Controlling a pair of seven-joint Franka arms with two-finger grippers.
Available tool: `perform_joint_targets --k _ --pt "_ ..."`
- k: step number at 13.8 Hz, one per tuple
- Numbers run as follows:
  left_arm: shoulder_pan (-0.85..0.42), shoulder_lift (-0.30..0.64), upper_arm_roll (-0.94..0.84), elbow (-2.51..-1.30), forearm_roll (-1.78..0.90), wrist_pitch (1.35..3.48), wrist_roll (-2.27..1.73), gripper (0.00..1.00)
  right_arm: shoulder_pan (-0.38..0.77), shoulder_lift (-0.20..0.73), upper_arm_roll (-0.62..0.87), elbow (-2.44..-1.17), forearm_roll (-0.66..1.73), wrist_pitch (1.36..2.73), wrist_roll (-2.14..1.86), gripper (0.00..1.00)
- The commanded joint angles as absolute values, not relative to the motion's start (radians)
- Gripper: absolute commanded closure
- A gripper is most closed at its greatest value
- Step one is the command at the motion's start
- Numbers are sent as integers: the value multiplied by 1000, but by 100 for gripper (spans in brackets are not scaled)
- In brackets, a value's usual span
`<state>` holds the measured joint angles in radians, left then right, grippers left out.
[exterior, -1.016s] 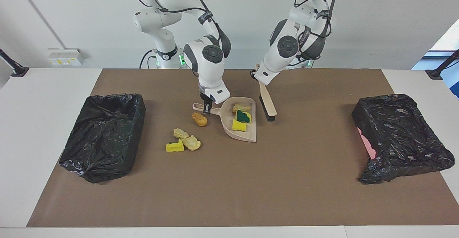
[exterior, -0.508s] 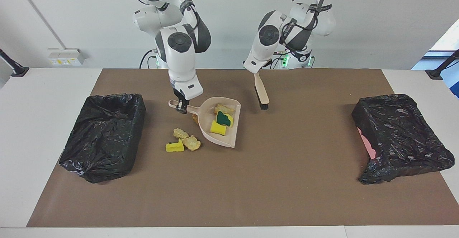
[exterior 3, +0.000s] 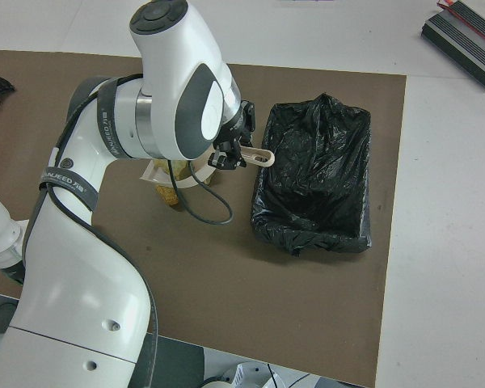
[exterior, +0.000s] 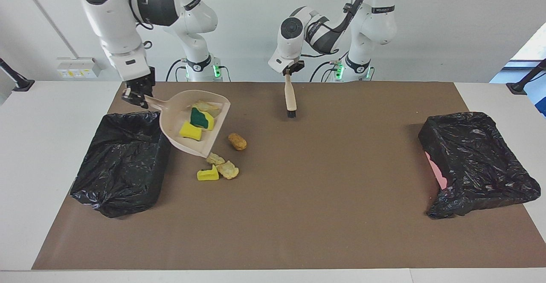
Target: Sweep and dump trash in bin
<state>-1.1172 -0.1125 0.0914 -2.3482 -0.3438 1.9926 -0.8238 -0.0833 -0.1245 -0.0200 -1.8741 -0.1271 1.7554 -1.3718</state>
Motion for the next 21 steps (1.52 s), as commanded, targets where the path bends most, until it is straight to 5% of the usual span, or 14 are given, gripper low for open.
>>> perform_joint_targets --k 1,6,10,12,14,15,16,21 --pt "-1132 -118 109 -2395 -399 2060 -830 100 -217 -118 -8 -1902 -205 1819 -1485 100" --pt "-1131 -94 109 -2399 -416 2066 -827 100 -351 -88 -8 -1907 -422 1968 -1523 100" --pt "-1127 -80 110 -2395 -416 2062 -825 95 -341 -78 -8 -1919 -593 2000 -1526 100" --pt "-1126 -80 110 -2395 -416 2046 -822 52 -357 -80 -8 -1975 -688 2031 -1580 100" --pt "-1118 -74 113 -2385 -413 2049 -815 28 -373 -83 -8 -1996 -704 2071 -1598 100" --pt "-1103 -72 115 -2373 -404 2048 -799 8 -368 -72 -8 -1981 -706 2083 -1577 100" --pt "-1086 -77 117 -2359 -394 2046 -789 0 -365 -58 -8 -1964 -700 2091 -1519 100" --pt "-904 -71 123 -2148 -150 1945 -718 0 -371 40 2 -1734 -600 1937 -1379 100"
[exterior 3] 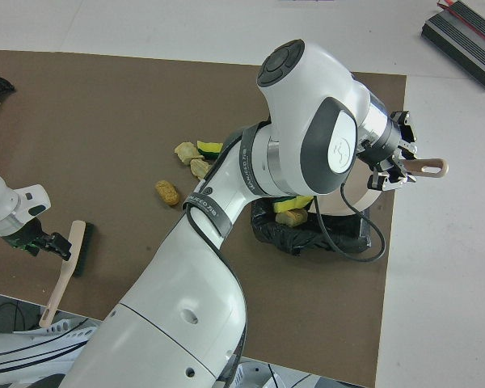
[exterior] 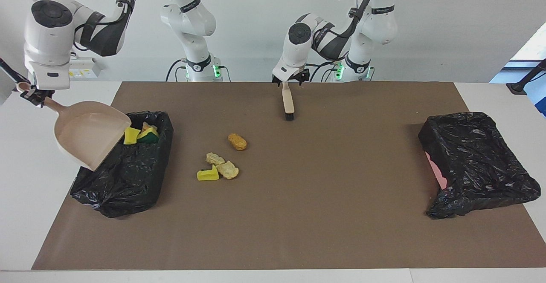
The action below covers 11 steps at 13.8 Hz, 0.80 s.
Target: Sweep and dump trash in bin
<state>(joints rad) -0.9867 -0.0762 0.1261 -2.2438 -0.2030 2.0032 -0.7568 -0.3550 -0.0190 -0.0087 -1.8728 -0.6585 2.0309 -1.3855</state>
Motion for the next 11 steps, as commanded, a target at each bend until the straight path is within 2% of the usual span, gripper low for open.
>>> perform_joint_targets --k 1,3,5,7,9,11 --pt "-847 -72 123 -2099 -150 1944 -692 0 -370 32 2 -1706 -553 1884 -1371 100" --pt "-748 -78 124 -2008 -147 1906 -567 0 -367 -7 2 -1671 -421 1812 -1350 100" --pt "-659 -66 124 -1877 -79 1823 -447 0 -362 -11 6 -1625 -312 1734 -1261 100" --pt "-576 -58 124 -1789 -51 1787 -353 0 -350 -14 44 -1632 -209 1704 -1165 100" --pt "-493 -42 126 -1703 -48 1767 -318 0 -287 -17 98 -1644 -192 1668 -961 100" --pt "-413 -5 126 -1590 -46 1683 -182 0 -160 -37 115 -1699 -190 1666 -698 100"
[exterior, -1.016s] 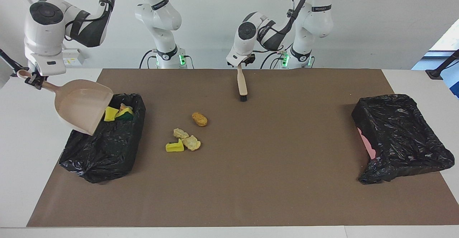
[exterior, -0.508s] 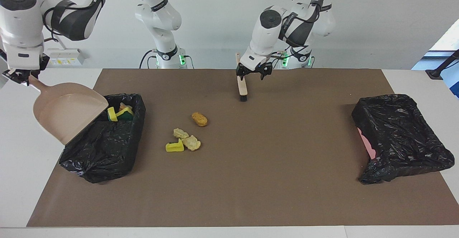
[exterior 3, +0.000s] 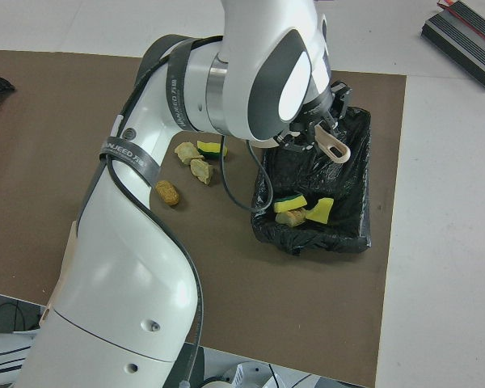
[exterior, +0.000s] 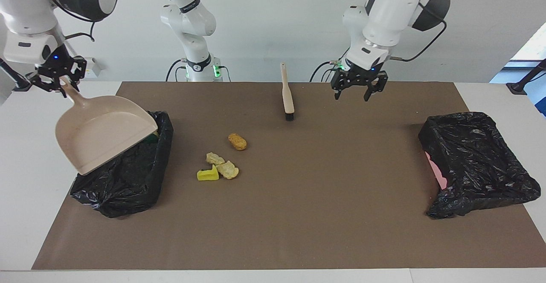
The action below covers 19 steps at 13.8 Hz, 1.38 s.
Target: Sweep and dump trash in bin
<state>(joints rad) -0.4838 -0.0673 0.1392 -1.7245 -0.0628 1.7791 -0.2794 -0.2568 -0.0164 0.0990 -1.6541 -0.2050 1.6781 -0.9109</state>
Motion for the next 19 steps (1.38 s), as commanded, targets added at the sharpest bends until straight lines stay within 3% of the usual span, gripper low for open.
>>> perform_joint_targets --k 1,5,10,13,14,18,19 --pt "-376 9 126 -1544 -48 1621 -104 0 -91 -26 115 -1727 -178 1675 -552 100" --pt "-241 0 133 -1502 -49 1516 66 0 183 121 115 -1756 -71 1826 41 100" --pt "-212 11 160 -1428 -29 1456 202 0 440 302 115 -1726 21 2047 597 100" --pt "-212 11 160 -1427 -34 1460 201 0 549 464 115 -1635 17 2139 834 100" --pt "-213 2 158 -1431 -32 1466 204 0 561 472 115 -1638 20 2199 847 100" --pt "-215 -28 156 -1463 -26 1454 203 0 580 499 115 -1643 12 2223 850 100" --pt "-215 -34 156 -1468 -26 1450 198 0 581 499 115 -1643 12 2215 848 66"
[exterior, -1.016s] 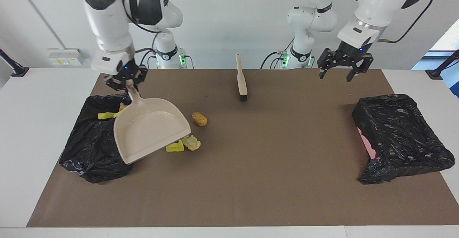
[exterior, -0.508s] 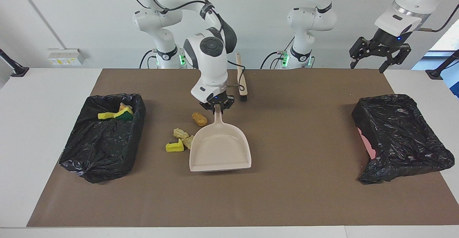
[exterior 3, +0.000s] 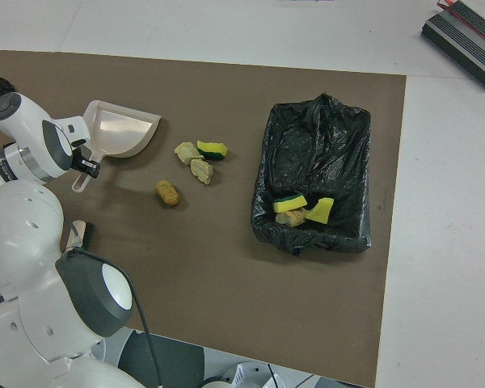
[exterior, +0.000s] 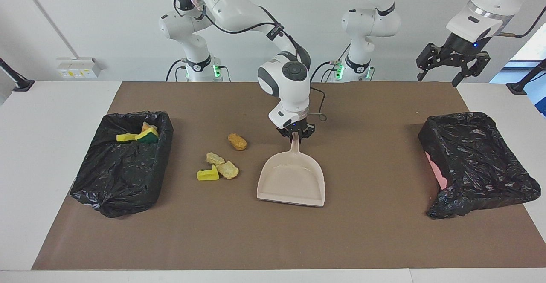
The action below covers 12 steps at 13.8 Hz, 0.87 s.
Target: Sweep and dump trash in bin
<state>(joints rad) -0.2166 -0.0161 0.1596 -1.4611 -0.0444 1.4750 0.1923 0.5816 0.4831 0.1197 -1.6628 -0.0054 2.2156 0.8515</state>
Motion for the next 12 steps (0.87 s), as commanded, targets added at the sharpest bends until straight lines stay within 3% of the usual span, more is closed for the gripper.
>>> perform_joint_targets --k 1,3,6,9,12 --pt "-215 -34 156 -1467 -26 1437 196 0 587 494 115 -1655 -1 2211 829 1" --pt "-215 -34 156 -1468 -26 1433 195 0 560 439 115 -1673 20 2180 824 0" --pt "-218 -32 155 -1465 -25 1443 192 0 483 321 130 -1675 23 1976 760 0" --pt "-215 -25 155 -1459 -25 1451 192 0 520 203 136 -1718 64 1870 750 0" --pt "-206 -29 146 -1460 -26 1447 166 0 599 66 144 -1866 74 1827 758 0"
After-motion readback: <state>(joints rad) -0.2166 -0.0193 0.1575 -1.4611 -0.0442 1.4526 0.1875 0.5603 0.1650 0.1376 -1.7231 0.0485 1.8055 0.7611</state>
